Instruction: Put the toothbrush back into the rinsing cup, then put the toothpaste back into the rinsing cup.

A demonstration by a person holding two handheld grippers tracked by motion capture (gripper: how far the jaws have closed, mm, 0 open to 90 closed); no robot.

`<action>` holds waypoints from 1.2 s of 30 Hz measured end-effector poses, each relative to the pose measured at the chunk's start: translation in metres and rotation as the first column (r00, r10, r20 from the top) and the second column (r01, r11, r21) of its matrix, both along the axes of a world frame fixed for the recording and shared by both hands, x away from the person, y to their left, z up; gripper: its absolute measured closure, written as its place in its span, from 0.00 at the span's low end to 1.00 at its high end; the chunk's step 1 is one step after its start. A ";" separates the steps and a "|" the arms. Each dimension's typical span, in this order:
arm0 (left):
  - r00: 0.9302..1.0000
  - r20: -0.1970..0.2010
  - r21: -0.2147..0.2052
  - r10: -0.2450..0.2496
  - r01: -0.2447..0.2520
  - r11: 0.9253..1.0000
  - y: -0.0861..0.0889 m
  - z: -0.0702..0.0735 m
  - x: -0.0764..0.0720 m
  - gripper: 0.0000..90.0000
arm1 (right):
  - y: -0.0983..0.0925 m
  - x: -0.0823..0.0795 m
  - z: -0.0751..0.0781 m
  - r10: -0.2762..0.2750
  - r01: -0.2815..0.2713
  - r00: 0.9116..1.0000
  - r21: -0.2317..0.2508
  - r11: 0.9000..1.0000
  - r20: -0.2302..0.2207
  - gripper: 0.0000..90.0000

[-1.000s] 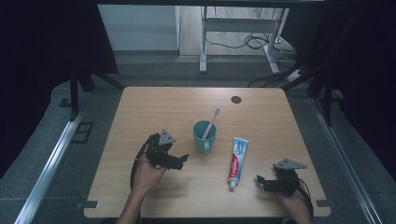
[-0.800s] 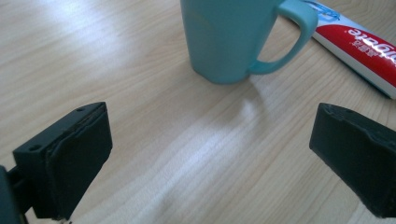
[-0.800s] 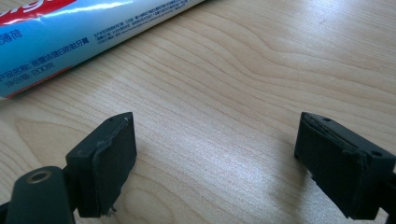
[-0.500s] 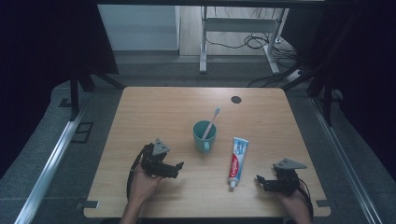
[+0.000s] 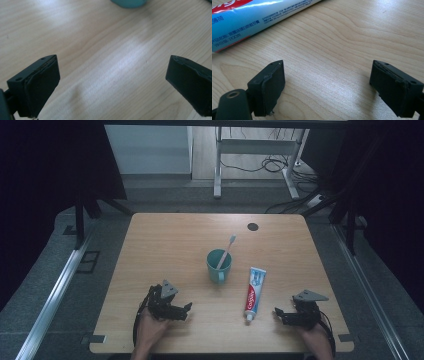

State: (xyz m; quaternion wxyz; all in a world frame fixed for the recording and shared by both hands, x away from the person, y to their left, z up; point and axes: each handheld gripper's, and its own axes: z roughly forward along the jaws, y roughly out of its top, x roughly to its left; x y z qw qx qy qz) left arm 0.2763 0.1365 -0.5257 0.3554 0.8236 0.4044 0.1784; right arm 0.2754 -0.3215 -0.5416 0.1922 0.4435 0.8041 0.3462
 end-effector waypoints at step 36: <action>0.996 -0.094 0.029 0.008 -0.005 1.000 0.000 -0.020 0.000 0.00 | 0.002 -0.001 0.003 0.041 -0.041 0.999 0.008 0.999 -0.030 0.07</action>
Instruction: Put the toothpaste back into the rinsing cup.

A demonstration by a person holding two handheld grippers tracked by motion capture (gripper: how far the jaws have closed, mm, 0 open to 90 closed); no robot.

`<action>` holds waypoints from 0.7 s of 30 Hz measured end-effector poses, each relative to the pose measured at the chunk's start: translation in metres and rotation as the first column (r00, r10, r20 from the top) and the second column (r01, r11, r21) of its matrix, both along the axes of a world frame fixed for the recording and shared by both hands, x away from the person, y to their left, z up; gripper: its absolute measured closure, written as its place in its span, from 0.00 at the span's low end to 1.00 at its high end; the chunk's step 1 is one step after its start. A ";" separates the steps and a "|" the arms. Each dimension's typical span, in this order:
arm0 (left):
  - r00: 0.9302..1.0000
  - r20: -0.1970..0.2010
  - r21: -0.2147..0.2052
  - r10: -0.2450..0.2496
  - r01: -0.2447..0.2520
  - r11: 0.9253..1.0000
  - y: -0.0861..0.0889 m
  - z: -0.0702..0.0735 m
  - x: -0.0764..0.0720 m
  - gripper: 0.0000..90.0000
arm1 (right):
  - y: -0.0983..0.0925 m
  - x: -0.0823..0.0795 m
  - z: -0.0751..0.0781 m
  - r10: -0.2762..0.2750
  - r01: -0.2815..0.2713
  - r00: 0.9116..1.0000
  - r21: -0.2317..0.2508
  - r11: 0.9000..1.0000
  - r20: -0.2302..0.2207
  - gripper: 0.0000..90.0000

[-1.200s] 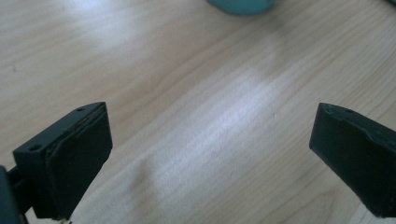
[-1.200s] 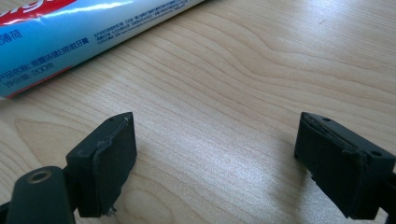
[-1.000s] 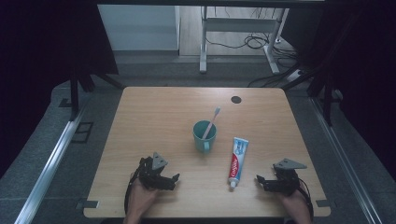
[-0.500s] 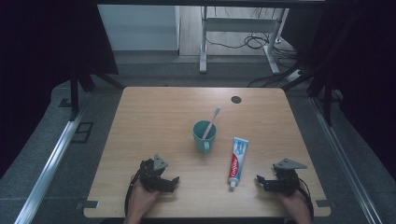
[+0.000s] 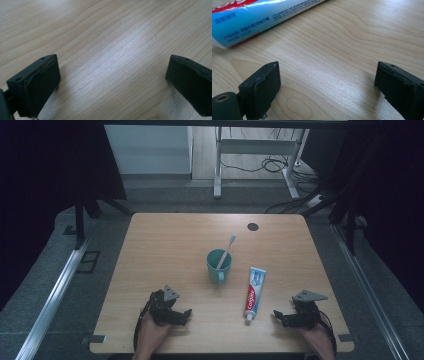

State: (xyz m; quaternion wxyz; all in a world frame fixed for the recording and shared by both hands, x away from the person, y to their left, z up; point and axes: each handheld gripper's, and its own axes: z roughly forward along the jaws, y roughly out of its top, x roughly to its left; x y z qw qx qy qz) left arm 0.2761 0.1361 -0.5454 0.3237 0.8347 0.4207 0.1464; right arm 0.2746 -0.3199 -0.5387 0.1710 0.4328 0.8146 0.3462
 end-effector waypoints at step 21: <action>1.000 -0.001 0.000 -0.001 0.001 1.000 0.000 0.000 0.000 0.00 | 0.003 0.004 0.016 0.028 -0.023 0.998 0.087 0.996 -0.049 0.03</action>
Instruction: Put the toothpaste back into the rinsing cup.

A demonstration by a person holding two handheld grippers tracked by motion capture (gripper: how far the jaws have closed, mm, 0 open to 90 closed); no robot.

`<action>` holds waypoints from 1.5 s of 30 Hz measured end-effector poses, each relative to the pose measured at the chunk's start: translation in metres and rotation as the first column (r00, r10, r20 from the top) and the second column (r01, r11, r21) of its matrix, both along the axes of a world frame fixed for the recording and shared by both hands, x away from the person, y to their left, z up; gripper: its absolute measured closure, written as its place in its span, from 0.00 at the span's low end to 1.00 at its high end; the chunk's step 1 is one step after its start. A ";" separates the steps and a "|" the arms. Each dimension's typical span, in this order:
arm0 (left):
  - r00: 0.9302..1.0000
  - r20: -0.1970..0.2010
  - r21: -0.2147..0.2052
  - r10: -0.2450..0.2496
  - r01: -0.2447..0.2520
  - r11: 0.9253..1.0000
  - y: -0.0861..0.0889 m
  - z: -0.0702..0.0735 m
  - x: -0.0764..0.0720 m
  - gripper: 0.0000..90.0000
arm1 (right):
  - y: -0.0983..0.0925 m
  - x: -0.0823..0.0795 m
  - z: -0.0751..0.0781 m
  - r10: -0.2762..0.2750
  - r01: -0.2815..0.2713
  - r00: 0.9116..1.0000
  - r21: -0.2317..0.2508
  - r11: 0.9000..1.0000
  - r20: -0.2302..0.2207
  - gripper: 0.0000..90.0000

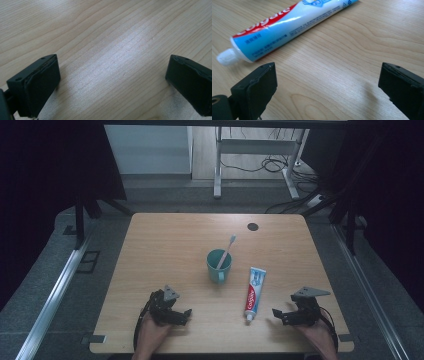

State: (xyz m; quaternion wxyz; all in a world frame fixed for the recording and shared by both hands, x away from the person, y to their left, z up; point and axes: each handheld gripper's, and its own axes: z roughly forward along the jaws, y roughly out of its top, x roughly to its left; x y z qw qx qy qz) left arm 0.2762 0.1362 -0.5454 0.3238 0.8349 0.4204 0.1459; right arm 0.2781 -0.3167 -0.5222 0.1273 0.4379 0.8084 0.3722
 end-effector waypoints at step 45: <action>1.000 0.001 0.003 0.001 -0.001 1.000 0.000 0.000 0.000 0.00 | 0.076 0.029 0.043 0.225 -0.227 0.973 -0.032 0.973 -0.059 0.99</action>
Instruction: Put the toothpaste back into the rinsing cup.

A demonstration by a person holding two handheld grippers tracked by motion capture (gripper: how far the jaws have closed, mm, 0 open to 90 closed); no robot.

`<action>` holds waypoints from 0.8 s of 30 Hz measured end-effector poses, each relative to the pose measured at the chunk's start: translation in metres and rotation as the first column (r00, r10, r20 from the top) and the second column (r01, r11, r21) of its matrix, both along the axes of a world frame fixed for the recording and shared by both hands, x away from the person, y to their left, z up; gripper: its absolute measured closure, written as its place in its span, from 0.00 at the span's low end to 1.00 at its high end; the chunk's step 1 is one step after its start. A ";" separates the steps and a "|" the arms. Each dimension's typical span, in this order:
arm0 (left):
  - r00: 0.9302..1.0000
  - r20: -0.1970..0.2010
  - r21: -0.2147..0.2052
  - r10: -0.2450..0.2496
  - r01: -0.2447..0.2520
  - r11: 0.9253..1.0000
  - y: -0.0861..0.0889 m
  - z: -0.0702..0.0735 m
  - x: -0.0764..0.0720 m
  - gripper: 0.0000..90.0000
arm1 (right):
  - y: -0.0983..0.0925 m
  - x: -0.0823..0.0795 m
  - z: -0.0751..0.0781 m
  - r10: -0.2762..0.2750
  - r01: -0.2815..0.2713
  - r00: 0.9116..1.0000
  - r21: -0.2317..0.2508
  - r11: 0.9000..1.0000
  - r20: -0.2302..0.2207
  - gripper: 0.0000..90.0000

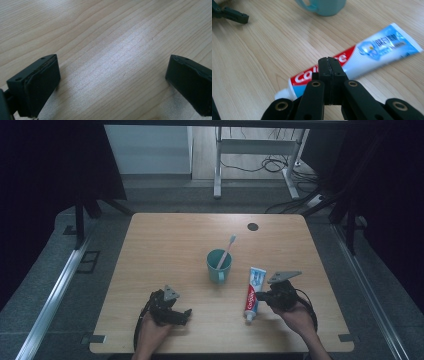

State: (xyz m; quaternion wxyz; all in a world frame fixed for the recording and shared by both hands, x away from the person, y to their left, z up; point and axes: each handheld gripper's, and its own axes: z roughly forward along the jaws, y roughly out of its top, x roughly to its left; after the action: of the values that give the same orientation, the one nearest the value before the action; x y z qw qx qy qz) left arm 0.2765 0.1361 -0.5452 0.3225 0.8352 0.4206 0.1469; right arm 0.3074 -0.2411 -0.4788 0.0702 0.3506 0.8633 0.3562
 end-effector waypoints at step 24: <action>1.000 0.001 0.001 -0.001 0.001 1.000 0.000 0.000 0.000 0.00 | 0.029 0.009 -0.024 0.037 -0.037 0.996 -0.005 0.999 -0.085 0.99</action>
State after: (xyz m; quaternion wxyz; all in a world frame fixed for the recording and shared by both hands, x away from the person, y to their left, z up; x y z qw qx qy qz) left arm 0.2766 0.1362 -0.5452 0.3225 0.8355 0.4198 0.1473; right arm 0.3167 -0.2119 -0.5025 0.0280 0.3493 0.8730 0.3393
